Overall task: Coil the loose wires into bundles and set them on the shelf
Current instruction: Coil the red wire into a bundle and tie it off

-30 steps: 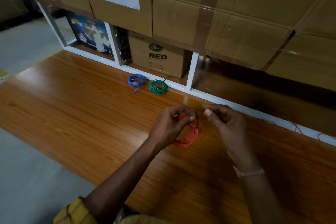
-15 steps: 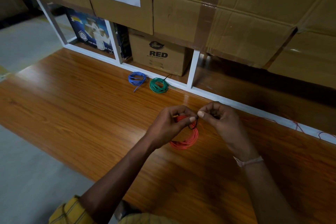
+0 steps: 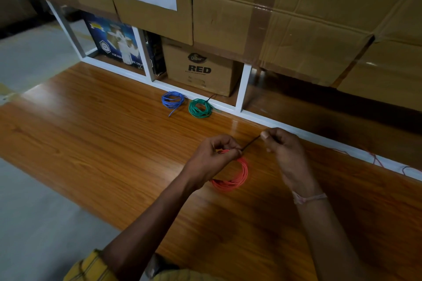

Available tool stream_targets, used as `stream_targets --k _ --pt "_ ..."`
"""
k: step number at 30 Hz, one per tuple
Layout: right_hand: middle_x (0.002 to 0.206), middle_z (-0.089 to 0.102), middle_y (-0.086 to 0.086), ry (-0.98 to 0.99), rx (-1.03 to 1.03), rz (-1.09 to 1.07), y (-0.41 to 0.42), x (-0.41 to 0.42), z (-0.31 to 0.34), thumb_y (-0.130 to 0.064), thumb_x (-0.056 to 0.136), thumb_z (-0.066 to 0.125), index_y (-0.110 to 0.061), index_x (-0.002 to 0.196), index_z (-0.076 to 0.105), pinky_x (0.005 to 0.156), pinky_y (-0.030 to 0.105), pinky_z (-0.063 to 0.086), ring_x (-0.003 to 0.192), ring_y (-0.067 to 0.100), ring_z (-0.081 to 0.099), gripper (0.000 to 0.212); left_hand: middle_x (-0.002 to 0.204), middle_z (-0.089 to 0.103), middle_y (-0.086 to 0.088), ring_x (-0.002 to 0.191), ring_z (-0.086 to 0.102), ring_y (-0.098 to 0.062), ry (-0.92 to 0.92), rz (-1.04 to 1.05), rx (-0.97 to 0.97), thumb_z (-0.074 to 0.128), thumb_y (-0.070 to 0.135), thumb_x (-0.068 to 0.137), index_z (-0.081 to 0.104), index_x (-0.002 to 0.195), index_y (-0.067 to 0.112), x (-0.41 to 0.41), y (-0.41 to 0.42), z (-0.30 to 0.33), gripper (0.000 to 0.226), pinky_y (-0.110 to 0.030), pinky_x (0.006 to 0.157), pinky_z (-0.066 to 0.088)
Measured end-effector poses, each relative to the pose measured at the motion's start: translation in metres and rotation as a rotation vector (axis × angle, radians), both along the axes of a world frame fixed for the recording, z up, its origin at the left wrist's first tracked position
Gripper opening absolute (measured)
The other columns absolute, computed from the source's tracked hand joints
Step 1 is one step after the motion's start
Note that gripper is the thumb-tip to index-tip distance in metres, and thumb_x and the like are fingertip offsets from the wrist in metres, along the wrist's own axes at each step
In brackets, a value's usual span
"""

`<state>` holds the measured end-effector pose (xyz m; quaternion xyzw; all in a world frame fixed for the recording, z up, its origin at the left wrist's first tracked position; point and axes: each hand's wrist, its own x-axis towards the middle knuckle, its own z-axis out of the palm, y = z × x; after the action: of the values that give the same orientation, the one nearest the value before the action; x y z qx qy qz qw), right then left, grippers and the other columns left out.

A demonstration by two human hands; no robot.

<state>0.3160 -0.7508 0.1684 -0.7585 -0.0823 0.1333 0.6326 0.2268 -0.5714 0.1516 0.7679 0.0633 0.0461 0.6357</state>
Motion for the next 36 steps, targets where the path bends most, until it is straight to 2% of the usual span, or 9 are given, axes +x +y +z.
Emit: stream_targets --k 5,9,16,19,24,28,32,35,36 --pt "0.107 0.070 0.017 0.108 0.184 0.028 0.013 0.000 -0.004 -0.010 0.103 0.058 -0.003 0.110 0.062 0.075 0.028 0.056 0.093 0.020 0.066 0.011 0.085 0.065 -0.016 0.051 0.048 0.005 0.013 0.042 -0.012 0.074 0.012 0.097 0.077 0.098 0.007 0.001 -0.001 -0.002 0.006 -0.009 0.049 0.035" --pt "0.091 0.073 0.007 0.178 0.282 0.087 0.020 -0.003 -0.006 -0.005 0.097 0.065 -0.010 0.100 0.066 0.073 0.026 0.056 0.080 0.013 0.067 0.007 0.091 0.067 -0.025 0.047 0.043 0.001 0.032 0.096 -0.069 0.075 0.016 0.097 0.076 0.097 0.007 0.003 -0.001 -0.006 0.009 -0.019 0.044 0.033" --pt "0.077 0.066 0.006 0.106 0.206 -0.002 0.044 -0.004 -0.023 -0.004 0.098 0.064 -0.011 0.085 0.064 0.065 0.024 0.051 0.072 0.013 0.063 0.014 0.060 0.056 0.014 0.046 0.046 0.007 0.044 0.154 -0.115 0.071 0.004 0.096 0.068 0.083 0.004 0.008 0.001 -0.013 0.014 -0.007 0.046 0.035" --pt "0.074 0.064 0.004 0.039 0.143 -0.092 0.062 0.003 -0.030 -0.002 0.098 0.063 -0.011 0.082 0.060 0.064 0.025 0.053 0.066 0.009 0.061 0.018 0.054 0.055 0.016 0.043 0.045 0.007 0.071 0.144 -0.136 0.068 0.000 0.096 0.064 0.080 0.007 0.014 0.008 -0.016 0.018 -0.007 0.045 0.035" --pt "0.074 0.067 0.002 -0.022 0.056 -0.210 0.086 0.019 -0.049 -0.012 0.092 0.069 -0.020 0.075 0.063 0.071 0.042 0.054 0.072 0.019 0.064 0.020 0.061 0.056 0.005 0.039 0.042 0.005 0.063 0.086 -0.098 0.067 -0.002 0.096 0.064 0.080 0.004 0.033 0.024 -0.014 0.017 -0.008 0.043 0.031" --pt "0.089 0.076 0.006 0.178 0.144 -0.210 0.087 0.033 -0.047 -0.017 0.097 0.068 -0.015 0.093 0.072 0.079 0.040 0.058 0.086 0.025 0.072 0.006 0.058 0.054 0.010 0.048 0.040 -0.004 0.134 0.015 -0.273 0.068 0.014 0.103 0.066 0.085 0.012 0.048 0.049 -0.023 0.017 -0.020 0.045 0.032" --pt "0.116 0.077 0.003 0.314 0.072 -0.024 0.074 0.031 -0.062 -0.056 0.091 0.069 -0.019 0.128 0.067 0.096 0.037 0.056 0.106 0.019 0.073 0.053 0.073 0.058 0.002 0.062 0.049 -0.006 0.129 0.010 -0.386 0.067 0.018 0.103 0.069 0.096 0.012 0.070 0.075 -0.041 0.010 -0.019 0.057 0.042" --pt "0.109 0.077 0.004 0.228 0.027 0.010 0.086 0.027 -0.073 -0.025 0.094 0.072 -0.013 0.120 0.070 0.079 0.021 0.057 0.099 0.016 0.073 0.028 0.073 0.062 0.003 0.064 0.055 -0.005 0.150 0.008 -0.416 0.067 0.015 0.103 0.071 0.099 0.010 0.099 0.086 -0.056 0.008 -0.019 0.060 0.046" --pt "0.106 0.077 0.004 0.201 -0.003 -0.050 0.093 0.032 -0.080 -0.015 0.093 0.074 -0.014 0.114 0.071 0.077 0.023 0.058 0.097 0.018 0.072 0.021 0.075 0.065 0.002 0.066 0.058 -0.006 0.164 0.003 -0.401 0.066 0.012 0.103 0.071 0.101 0.008 0.109 0.089 -0.061 0.007 -0.019 0.061 0.048"
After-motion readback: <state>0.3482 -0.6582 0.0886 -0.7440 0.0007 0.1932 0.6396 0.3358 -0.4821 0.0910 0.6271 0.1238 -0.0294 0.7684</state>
